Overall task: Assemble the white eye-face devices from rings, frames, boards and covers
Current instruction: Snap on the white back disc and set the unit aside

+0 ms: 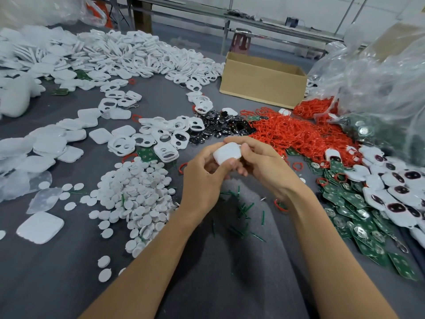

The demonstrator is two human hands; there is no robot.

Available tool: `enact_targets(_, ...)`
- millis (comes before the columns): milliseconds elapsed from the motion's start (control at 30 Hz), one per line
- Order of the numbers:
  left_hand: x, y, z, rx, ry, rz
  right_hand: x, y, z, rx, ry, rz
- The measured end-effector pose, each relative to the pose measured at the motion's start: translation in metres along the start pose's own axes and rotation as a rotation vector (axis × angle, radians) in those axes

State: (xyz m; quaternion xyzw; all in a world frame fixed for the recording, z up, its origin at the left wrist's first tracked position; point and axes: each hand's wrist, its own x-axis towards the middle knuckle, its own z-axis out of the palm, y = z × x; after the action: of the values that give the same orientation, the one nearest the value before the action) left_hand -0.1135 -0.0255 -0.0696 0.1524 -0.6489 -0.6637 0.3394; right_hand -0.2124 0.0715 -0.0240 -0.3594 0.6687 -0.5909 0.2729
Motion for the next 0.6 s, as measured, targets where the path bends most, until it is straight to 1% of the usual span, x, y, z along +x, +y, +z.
enact_targets(67,-0.0009,0.0018,0.0007,0.038,-0.009,0.048,-0.0011,0.0021,-0.0035,0.017,-0.048,-0.035)
enact_targets(133,-0.0019,0.0033,0.0007,0.08,-0.026,0.096,-0.0019,0.0042,-0.0057,-0.017,-0.069,-0.084)
enact_targets(233,-0.0029,0.0025,0.0,0.111,-0.053,0.153,-0.003,0.0053,-0.0076,-0.063,-0.055,-0.161)
enact_targets(300,-0.0018,0.0019,-0.0004,0.106,-0.072,0.146,-0.0029,0.0052,-0.0068,-0.083,-0.03,-0.182)
enact_targets(367,-0.0016,0.0024,0.0006,0.078,-0.074,0.061,-0.0023,0.0051,-0.004,-0.126,0.033,-0.183)
enact_targets(467,-0.0034,0.0028,0.0028,0.011,-0.105,-0.093,-0.0004,0.0072,0.0001,-0.331,0.216,-0.21)
enact_targets(533,-0.004,0.0022,0.0028,-0.021,-0.123,-0.102,0.0005,0.009,-0.0006,-0.412,0.312,-0.205)
enact_targets(600,-0.0032,0.0013,0.0023,-0.018,-0.13,-0.081,0.0011,0.0105,-0.0038,-0.39,0.369,-0.174)
